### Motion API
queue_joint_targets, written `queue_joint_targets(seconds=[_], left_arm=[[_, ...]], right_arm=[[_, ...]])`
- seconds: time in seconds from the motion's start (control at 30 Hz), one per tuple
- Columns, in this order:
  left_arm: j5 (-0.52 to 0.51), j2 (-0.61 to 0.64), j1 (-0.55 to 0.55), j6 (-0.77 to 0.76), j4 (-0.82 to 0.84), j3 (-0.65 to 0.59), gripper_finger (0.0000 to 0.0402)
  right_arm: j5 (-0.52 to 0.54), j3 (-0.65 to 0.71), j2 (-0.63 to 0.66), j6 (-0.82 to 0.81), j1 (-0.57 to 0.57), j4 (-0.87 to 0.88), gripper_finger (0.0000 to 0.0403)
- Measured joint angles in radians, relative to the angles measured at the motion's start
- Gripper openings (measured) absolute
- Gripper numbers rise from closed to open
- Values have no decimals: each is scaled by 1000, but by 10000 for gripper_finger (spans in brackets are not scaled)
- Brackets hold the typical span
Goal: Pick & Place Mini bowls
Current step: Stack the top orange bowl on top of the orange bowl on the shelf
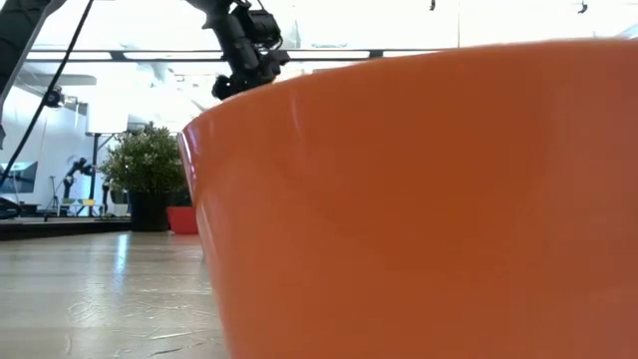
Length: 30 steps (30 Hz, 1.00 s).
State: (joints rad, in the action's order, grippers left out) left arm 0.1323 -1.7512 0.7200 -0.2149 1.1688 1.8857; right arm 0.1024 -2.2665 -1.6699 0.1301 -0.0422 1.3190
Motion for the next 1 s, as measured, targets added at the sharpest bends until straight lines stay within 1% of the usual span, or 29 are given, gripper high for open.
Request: queue_joint_targets(seconds=[0.1, 0.23, 0.4, 0.5, 0.6, 0.83, 0.9, 1.0], left_arm=[[-10, 2, 0, 24, 64, 52, 65], [-90, 15, -7, 52, 118, 119, 65], [-162, 85, -25, 60, 117, 132, 65], [-217, 146, -50, 60, 122, 112, 65], [-280, 215, -98, 60, 122, 87, 65], [-467, 374, -266, 37, 111, -21, 65], [-490, 415, -318, 18, 106, -60, 65], [-497, 475, -390, -13, 87, -117, 65]], right_arm=[[0, 0, 0, -11, 0, 0, 8], [1, 0, 0, -19, 0, 7, 8], [2, 0, 5, -26, 0, 14, 8], [2, 0, 20, -43, 0, 15, 8], [2, 0, 35, -81, 0, 24, 8], [5, 0, 51, -184, 0, 124, 8], [6, 0, 52, -212, 0, 147, 8], [17, 1, 54, -261, 0, 198, 8]])
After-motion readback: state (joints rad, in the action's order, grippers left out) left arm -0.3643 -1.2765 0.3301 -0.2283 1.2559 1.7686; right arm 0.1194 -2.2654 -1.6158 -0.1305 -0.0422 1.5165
